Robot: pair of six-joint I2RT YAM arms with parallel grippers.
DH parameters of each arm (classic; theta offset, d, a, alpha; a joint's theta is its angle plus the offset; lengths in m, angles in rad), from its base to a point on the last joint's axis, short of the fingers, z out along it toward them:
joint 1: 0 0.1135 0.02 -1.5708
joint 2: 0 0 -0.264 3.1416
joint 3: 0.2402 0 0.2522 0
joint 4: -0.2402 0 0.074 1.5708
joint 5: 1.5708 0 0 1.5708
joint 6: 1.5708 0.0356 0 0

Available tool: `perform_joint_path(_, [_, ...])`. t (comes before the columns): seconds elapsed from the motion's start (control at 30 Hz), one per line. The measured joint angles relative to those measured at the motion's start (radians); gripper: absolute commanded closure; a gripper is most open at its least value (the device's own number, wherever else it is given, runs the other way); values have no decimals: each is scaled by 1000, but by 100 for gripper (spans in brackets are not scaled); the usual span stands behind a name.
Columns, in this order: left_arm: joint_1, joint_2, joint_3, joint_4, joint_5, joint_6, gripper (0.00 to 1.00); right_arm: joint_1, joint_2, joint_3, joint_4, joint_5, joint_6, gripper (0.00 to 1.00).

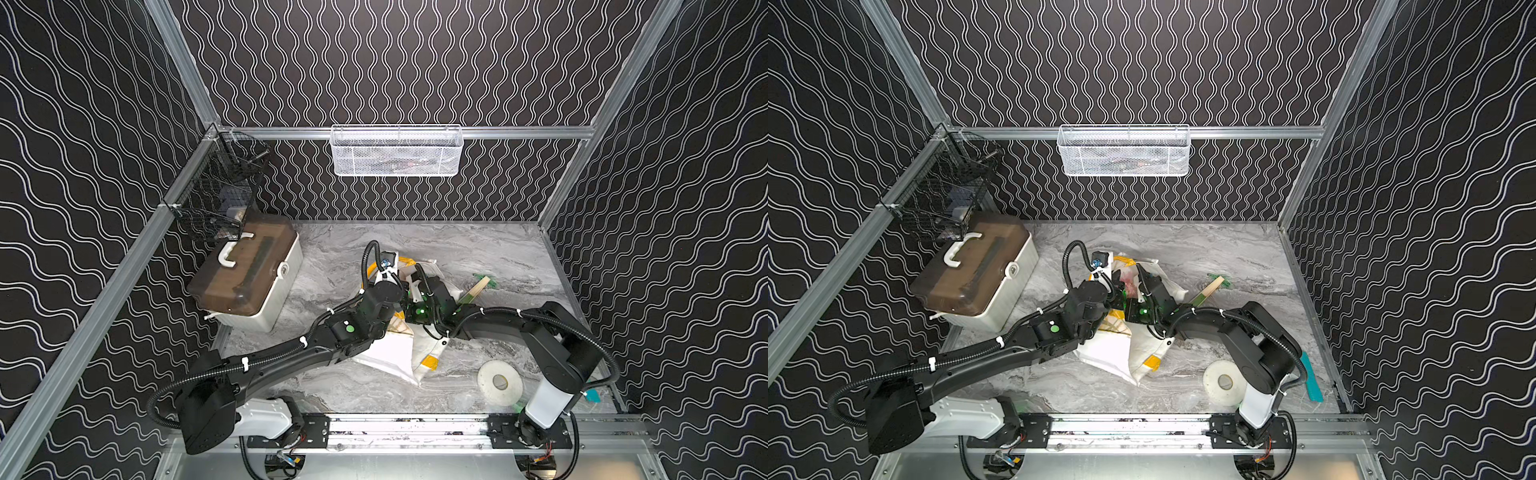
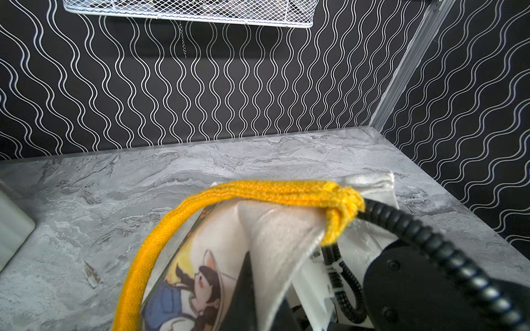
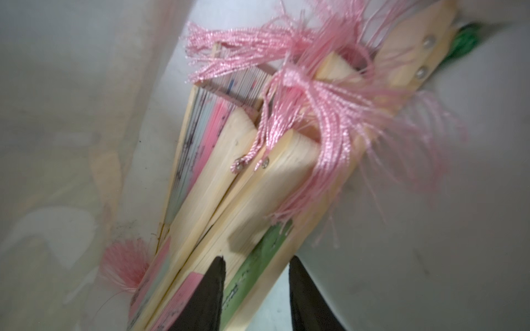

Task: Take out the folding fans from the tote bags
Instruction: Pick up the folding fan from the canvas bag.

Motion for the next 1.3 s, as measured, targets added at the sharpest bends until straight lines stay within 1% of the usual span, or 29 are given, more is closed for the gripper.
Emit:
perform_joint_path(0.17, [0, 11, 2, 3, -4, 0, 100, 1, 43, 14, 3, -43, 20, 63])
perform_joint_path(0.37, [0, 11, 2, 4, -20, 0, 100, 1, 71, 48, -17, -57, 25, 61])
perform_joint_path(0.4, [0, 11, 2, 3, -21, 0, 100, 1, 75, 50, -18, -59, 25, 63])
perform_joint_path(0.47, [0, 11, 6, -1, -21, 0, 100, 1, 87, 53, -18, -68, 25, 76])
perform_joint_path(0.53, [0, 13, 12, -4, -21, -1, 100, 1, 94, 58, -18, -75, 34, 85])
perform_joint_path(0.67, [0, 17, 16, -9, -25, 0, 100, 1, 91, 62, -18, -76, 32, 94])
perform_joint_path(0.8, [0, 17, 16, -11, -37, 0, 100, 2, 61, 48, -18, -73, 30, 100])
perform_joint_path(1.13, [7, 23, 2, 5, -69, 50, 100, 1, -48, -34, 18, -61, -13, 100])
perform_joint_path(1.3, [32, 40, 8, 6, -77, 52, 100, 1, -122, -70, 42, -58, -41, 100])
